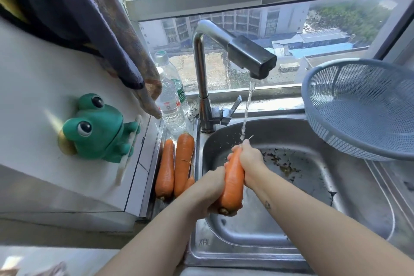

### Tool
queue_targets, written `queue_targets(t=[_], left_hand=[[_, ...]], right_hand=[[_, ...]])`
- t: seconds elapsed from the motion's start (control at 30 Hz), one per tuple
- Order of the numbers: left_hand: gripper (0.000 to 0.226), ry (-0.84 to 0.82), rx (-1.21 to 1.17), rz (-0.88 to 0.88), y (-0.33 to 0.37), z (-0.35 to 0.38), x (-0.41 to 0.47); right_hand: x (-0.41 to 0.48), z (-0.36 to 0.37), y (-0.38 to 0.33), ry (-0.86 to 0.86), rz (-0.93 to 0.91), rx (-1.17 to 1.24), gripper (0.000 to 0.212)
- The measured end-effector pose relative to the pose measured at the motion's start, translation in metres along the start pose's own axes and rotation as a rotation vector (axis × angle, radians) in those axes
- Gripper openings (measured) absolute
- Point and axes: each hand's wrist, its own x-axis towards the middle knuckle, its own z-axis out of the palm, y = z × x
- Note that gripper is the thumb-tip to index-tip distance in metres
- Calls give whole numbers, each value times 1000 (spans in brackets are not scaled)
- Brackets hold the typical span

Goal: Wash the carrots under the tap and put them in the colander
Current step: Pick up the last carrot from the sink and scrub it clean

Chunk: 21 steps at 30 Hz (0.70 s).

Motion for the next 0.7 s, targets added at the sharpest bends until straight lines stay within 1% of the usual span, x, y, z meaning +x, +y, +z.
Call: queue_targets(t=[0.07,0.13,0.2,0.23,0.33,0.4,0.43,0.47,0.57,0.6,0.63,0.7], left_hand=[[38,-13,-141,-43,1,-5,1],[42,-29,-244,-70,2,-8,0],[42,-42,-251,-70,1,-6,-1],[41,-32,-219,-61,1,-3,-3],[35,3,-53,-9,0,5,-4],[38,-11,-51,-18,-2,4,-4],[40,-15,-81,-32,-2,1,-4],[41,-22,-122,-45,-2,-2,-4],[36,-57,-268,-79,2,-7,-6],[35,-66,-287,-81,3,-7,-6],[37,-63,-274,-76,4,-5,-7],[42,-35,-198,-41,5,1,-6]], right_hand=[[0,0,4,-90,-60,47,36],[-2,1,11,-172,-122,22,20],[-3,2,17,-179,-168,-5,11],[-2,2,17,-153,-169,-8,11],[6,-2,13,-36,-56,6,29],[8,-5,9,-24,22,80,38],[8,-7,8,-49,32,105,40],[5,-8,7,-93,23,112,39],[-3,-8,7,-288,-66,98,23],[-4,-9,7,-317,-94,86,21],[-2,-9,6,-313,-119,67,18],[-3,-9,2,-233,-148,15,13]])
